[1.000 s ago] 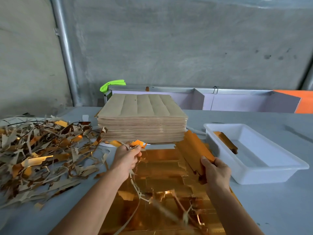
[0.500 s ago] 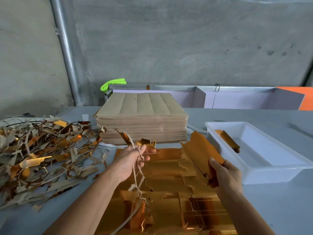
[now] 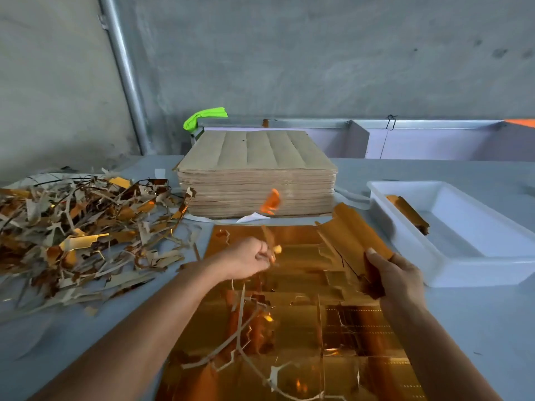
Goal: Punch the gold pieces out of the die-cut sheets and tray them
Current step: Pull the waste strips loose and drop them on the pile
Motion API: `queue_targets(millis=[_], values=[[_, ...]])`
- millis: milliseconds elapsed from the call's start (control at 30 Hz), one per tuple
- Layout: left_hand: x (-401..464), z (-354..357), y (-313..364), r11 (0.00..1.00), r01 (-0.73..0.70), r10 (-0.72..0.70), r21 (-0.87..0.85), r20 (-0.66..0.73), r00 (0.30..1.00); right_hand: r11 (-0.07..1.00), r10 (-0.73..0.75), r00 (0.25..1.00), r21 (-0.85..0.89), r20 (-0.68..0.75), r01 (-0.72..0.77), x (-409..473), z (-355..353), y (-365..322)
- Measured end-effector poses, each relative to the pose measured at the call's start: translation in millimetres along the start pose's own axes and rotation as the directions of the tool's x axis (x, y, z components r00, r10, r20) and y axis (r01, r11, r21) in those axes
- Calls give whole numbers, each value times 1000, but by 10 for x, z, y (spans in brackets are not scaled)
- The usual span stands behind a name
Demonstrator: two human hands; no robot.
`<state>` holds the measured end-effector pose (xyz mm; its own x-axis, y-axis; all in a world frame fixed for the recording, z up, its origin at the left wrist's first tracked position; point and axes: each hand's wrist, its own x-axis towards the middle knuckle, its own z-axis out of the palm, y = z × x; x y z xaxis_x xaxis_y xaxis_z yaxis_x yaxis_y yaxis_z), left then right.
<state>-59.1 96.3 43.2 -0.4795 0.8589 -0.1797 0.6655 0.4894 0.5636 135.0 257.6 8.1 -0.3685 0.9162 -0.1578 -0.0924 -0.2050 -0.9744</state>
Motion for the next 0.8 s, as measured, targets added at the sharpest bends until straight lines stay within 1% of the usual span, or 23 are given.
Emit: queue_targets(millis=[67,200,367,433,467,533,600,667,733,800], values=[[-66,99,4,996,-37,26,79,132,991,1000,-10,1000,-7,-14,10,-8,-71,-24],[-245,196,67,981,-125,82,146,269,960,1000,-23,999,-4,-47,23,-48,-212,-64],[-528,416,68,919,-208,18,335,492,870,1000,5,999,2,-36,-5,-150,-300,-7],[-596,447,59,910,-198,-35,363,546,837,1000,20,1000,1,-23,-20,-198,-310,25],[-620,425,58,918,-185,-48,350,564,824,1000,24,1000,2,-19,-24,-224,-315,37],[-650,347,57,934,-168,-57,314,596,801,999,32,999,8,-6,-32,-261,-331,50],[-682,299,35,905,-195,-93,378,623,777,999,47,999,7,-8,-47,-288,-354,57],[-704,314,-21,862,-231,-117,452,620,776,999,49,999,3,-20,-49,-307,-370,52],[-712,361,-81,871,-238,-50,429,561,827,999,50,998,3,-28,-49,-320,-374,45],[-702,379,-139,918,-220,66,330,421,905,999,47,998,-6,-40,-47,-336,-365,43]])
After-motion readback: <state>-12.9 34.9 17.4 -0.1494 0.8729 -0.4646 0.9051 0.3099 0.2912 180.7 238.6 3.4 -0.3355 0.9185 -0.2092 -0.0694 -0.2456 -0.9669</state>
